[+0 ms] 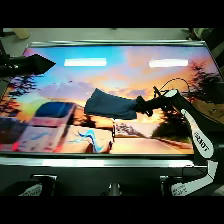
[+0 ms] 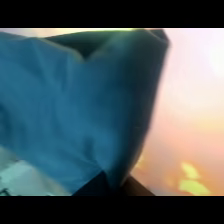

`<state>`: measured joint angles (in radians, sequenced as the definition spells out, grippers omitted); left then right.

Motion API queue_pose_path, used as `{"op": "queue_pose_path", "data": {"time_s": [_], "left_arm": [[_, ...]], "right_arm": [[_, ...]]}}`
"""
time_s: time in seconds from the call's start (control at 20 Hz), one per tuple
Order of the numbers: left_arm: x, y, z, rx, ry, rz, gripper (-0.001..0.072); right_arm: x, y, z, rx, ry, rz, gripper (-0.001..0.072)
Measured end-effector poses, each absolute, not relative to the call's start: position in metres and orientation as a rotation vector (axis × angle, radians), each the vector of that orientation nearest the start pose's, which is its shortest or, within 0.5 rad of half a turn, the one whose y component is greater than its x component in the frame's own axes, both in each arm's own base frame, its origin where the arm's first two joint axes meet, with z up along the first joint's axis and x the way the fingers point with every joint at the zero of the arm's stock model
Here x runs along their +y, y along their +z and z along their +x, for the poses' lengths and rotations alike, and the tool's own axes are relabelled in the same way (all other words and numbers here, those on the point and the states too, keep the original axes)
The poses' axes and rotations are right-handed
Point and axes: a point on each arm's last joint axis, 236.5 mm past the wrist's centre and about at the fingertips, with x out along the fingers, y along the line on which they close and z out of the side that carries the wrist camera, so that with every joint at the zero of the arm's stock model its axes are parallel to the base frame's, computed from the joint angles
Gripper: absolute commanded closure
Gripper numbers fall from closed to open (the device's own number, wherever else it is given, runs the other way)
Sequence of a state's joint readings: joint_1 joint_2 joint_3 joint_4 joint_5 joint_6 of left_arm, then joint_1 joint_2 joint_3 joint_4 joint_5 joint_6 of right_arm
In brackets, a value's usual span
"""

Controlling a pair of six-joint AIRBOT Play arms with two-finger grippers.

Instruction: Fold the shirts.

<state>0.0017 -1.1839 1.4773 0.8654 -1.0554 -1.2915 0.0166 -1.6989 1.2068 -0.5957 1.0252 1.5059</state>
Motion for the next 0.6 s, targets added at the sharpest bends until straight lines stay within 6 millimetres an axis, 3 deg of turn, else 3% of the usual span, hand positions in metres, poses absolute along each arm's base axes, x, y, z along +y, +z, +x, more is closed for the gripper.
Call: {"op": "queue_pose_path", "data": {"time_s": [0.1,0.25,0.45,0.6], "left_arm": [[-0.130,0.236,0.435,0.656,-0.530,-0.292,0.0683],[-0.124,0.231,0.437,0.664,-0.508,-0.262,0.0683],[-0.120,0.228,0.438,0.669,-0.494,-0.243,0.0683],[-0.120,0.227,0.438,0.670,-0.491,-0.238,0.0683]], "right_arm": [[0.150,-0.015,0.469,1.270,0.396,1.016,0.0687],[0.069,0.060,0.496,1.110,0.359,1.014,0.0687],[-0.065,0.129,0.483,0.954,0.124,0.961,0.0687],[-0.142,0.164,0.452,0.855,-0.043,0.990,0.0686]]}}
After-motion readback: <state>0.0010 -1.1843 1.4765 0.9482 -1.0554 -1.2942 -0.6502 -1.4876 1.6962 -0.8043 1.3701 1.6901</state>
